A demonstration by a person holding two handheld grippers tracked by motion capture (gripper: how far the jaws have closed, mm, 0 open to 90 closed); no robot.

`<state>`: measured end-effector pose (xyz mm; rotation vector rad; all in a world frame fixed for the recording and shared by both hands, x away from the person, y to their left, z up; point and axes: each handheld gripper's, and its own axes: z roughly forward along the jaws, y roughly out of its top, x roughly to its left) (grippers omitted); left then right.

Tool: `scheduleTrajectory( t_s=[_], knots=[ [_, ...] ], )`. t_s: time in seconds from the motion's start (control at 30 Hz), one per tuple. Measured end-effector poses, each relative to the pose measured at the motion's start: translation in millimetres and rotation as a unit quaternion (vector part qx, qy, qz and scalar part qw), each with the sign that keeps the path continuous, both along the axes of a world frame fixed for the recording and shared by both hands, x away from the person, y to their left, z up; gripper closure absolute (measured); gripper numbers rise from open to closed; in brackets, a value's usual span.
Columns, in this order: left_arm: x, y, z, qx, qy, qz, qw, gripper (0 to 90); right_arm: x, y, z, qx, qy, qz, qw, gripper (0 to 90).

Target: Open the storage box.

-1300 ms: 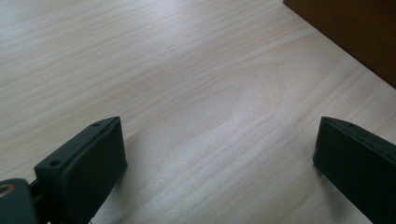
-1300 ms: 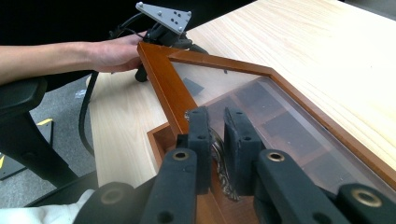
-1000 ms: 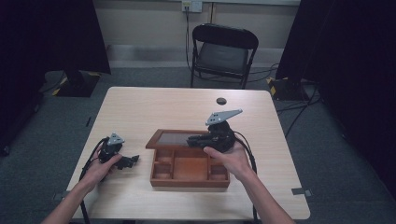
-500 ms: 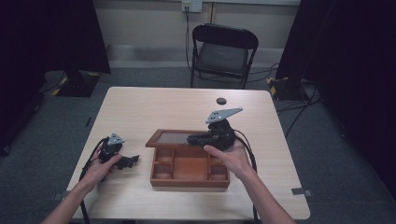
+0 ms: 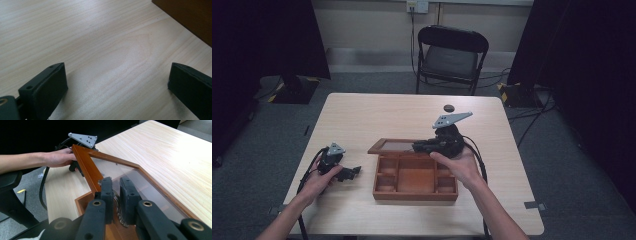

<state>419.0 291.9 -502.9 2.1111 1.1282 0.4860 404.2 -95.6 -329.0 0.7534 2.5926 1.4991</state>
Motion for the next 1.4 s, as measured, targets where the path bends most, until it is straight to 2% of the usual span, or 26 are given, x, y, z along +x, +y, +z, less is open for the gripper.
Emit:
scheduleTrajectory(
  t_s=[1.4],
  knots=[
    [0.0, 0.0, 0.1, 0.0, 0.001, 0.0, 1.0, 1.6, 15.5, -0.7, 7.7, 0.013, 0.026, 0.002, 0.9996, 82.3]
  ],
)
